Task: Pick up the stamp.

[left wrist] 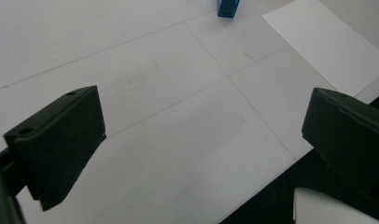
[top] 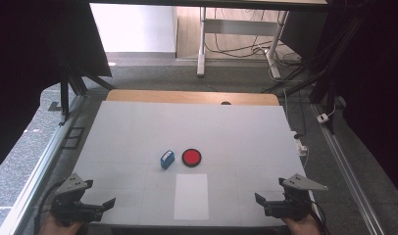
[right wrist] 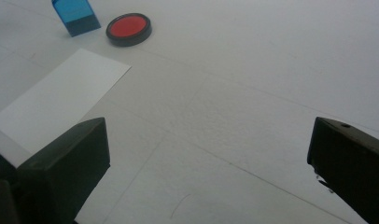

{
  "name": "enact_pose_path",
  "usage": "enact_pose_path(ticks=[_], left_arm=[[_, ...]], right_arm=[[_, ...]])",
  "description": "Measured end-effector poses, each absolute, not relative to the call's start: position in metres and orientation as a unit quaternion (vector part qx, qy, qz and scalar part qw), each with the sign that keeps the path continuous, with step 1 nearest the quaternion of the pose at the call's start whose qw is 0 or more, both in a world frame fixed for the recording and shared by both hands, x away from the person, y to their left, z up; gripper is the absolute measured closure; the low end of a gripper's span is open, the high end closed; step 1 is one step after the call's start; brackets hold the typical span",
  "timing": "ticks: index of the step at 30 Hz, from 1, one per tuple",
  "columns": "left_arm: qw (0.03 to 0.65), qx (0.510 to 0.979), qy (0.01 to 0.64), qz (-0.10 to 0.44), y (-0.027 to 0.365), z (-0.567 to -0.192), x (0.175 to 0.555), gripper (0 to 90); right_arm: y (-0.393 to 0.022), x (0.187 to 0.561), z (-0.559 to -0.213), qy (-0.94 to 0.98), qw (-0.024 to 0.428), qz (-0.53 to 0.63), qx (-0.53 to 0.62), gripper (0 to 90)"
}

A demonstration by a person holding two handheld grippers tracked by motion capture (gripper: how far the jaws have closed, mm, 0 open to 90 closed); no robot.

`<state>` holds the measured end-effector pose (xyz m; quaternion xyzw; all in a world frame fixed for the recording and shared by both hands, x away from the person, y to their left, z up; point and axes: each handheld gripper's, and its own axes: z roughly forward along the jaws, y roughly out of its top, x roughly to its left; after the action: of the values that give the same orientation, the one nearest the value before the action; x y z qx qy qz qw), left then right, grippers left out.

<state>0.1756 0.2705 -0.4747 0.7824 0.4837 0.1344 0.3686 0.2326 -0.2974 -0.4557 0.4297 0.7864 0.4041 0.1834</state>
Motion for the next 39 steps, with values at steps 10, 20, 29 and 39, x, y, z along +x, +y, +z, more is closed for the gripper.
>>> enact_pose_path(ticks=[10,20,29,39], left_arm=[[0.358,0.782,0.490,0.138,0.2694,-0.4750,0.1762,0.0],[0.335,0.795,0.484,0.148,0.2635,-0.4755,0.1768,0.0],[0.339,0.791,0.489,0.142,0.2654,-0.4752,0.1775,0.0],[0.365,0.785,0.479,0.144,0.2669,-0.4696,0.1772,0.0]], right_arm=[[-0.2925,0.2338,-0.4565,0.802,0.162,0.399,0.414,0.0],[-0.2915,0.2332,-0.4563,0.808,0.153,0.400,0.404,0.0],[-0.2925,0.2332,-0.4561,0.802,0.159,0.400,0.414,0.0],[-0.2908,0.2328,-0.4563,0.809,0.156,0.399,0.403,0.0]])
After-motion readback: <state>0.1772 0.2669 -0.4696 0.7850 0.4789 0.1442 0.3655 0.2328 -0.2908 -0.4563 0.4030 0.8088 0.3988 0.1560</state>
